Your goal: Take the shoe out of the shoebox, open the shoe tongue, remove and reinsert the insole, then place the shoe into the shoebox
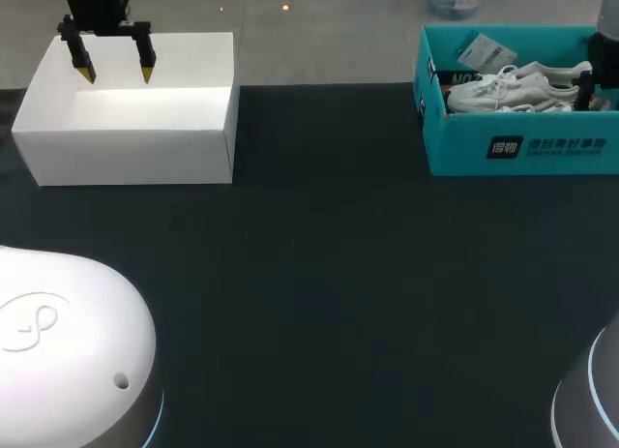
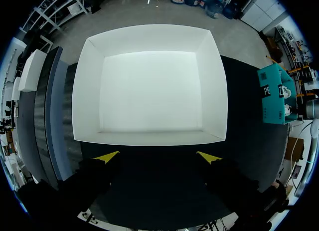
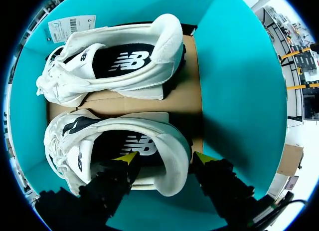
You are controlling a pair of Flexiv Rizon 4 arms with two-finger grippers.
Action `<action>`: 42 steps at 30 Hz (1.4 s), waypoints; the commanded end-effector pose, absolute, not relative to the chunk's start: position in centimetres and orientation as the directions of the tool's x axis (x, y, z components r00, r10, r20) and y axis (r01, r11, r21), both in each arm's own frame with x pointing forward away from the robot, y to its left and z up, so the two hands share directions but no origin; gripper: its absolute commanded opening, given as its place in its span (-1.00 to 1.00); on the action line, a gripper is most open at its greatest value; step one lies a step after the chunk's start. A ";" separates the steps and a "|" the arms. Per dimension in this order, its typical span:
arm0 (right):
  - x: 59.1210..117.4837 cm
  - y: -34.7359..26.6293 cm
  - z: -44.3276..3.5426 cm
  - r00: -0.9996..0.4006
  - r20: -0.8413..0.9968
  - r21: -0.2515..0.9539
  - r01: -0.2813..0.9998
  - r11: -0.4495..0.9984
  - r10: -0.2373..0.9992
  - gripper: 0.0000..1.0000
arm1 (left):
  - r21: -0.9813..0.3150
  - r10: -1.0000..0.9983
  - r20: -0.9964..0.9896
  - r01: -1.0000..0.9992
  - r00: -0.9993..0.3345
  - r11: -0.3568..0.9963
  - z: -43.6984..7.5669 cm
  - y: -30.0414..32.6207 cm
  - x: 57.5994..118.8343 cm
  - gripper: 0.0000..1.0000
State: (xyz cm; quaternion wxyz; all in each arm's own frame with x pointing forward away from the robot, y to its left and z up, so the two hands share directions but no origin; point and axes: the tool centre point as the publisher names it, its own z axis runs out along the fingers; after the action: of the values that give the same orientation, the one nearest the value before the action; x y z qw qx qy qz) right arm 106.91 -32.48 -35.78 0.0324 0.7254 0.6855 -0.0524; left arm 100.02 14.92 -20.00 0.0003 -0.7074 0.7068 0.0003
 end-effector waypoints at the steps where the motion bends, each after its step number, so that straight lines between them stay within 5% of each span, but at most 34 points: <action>1: 107.2 -32.5 -36.1 0.071 -0.129 -0.035 0.996 -0.076 0.989 -0.12 | 0.000 -1.000 -0.001 -1.000 0.001 -0.001 -20.0 14.9 100.0 1.00; 4: 107.1 -32.7 -36.2 0.082 -0.129 -0.038 0.995 -0.088 0.988 -1.00 | 0.000 -1.000 -0.001 -1.000 0.001 -0.001 -20.0 14.9 100.0 1.00; 17: 106.7 -33.5 -34.4 0.145 -0.155 -0.059 0.986 -0.156 0.977 -1.00 | 0.000 -1.000 -0.001 -1.000 0.001 -0.001 -20.0 14.9 100.0 1.00; 42: 106.5 -33.2 -19.8 0.184 -0.223 -0.063 0.977 -0.202 0.957 -1.00 | 0.000 -1.000 -0.001 -1.000 0.001 -0.001 -20.0 14.9 100.0 1.00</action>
State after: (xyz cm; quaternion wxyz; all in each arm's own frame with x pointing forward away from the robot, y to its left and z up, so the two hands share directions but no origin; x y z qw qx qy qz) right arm 107.01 -33.86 -23.24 0.0407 0.7683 0.6299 -0.1062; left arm 100.02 14.91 -20.00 0.0003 -0.7074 0.7068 0.0003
